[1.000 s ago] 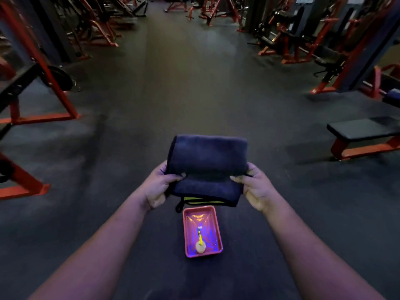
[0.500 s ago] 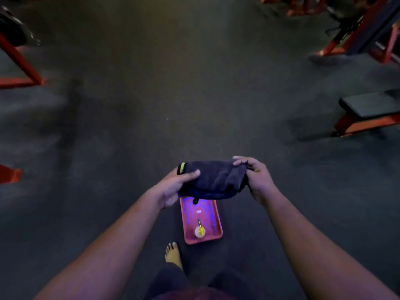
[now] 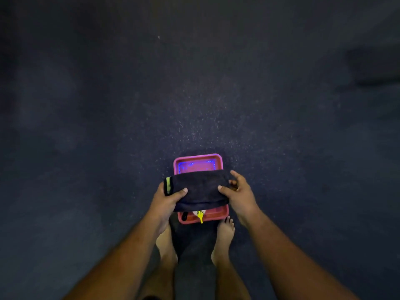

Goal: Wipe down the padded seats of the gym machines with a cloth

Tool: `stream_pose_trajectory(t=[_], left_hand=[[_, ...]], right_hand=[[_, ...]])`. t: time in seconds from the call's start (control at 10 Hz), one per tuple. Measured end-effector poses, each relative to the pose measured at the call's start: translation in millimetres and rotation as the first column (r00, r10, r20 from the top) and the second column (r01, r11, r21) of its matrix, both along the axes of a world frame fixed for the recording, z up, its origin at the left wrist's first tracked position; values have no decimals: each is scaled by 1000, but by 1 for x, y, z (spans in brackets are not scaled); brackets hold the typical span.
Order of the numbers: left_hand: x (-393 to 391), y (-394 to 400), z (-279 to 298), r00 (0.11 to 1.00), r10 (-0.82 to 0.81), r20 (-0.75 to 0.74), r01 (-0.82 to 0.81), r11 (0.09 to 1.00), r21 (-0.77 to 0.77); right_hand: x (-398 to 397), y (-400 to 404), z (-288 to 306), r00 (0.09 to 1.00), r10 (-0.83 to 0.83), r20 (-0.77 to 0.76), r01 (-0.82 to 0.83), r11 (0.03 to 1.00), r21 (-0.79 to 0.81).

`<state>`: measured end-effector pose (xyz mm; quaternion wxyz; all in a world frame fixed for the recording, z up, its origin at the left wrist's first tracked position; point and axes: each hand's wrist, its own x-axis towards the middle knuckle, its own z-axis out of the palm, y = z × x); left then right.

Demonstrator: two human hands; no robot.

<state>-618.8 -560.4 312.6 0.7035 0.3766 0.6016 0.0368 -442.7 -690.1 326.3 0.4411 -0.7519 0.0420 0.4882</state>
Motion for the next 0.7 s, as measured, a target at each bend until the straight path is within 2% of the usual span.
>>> stream_pose_trajectory(t=[0.2, 0.3, 0.4, 0.5, 0.6, 0.7], left_hand=[[18, 4, -152, 999, -19, -40, 21, 999, 46], [21, 8, -199, 995, -80, -62, 82, 996, 30], [31, 12, -210, 980, -165, -111, 169, 985, 23], [36, 12, -210, 962, -155, -227, 156, 988, -15], [46, 18, -175, 976, -138, -170, 144, 989, 24], [55, 20, -122, 985, -134, -109, 141, 988, 63]], right_hand=[[13, 11, -151, 990, 62, 128, -58, 998, -36], [14, 12, -199, 984, 59, 168, -52, 998, -47], [15, 8, -235, 981, 130, 143, -115, 988, -108], [13, 3, -255, 978, 156, 138, -138, 982, -128], [14, 11, -237, 984, 103, 143, -86, 989, -118], [19, 24, -189, 991, -5, 137, 12, 999, -45]])
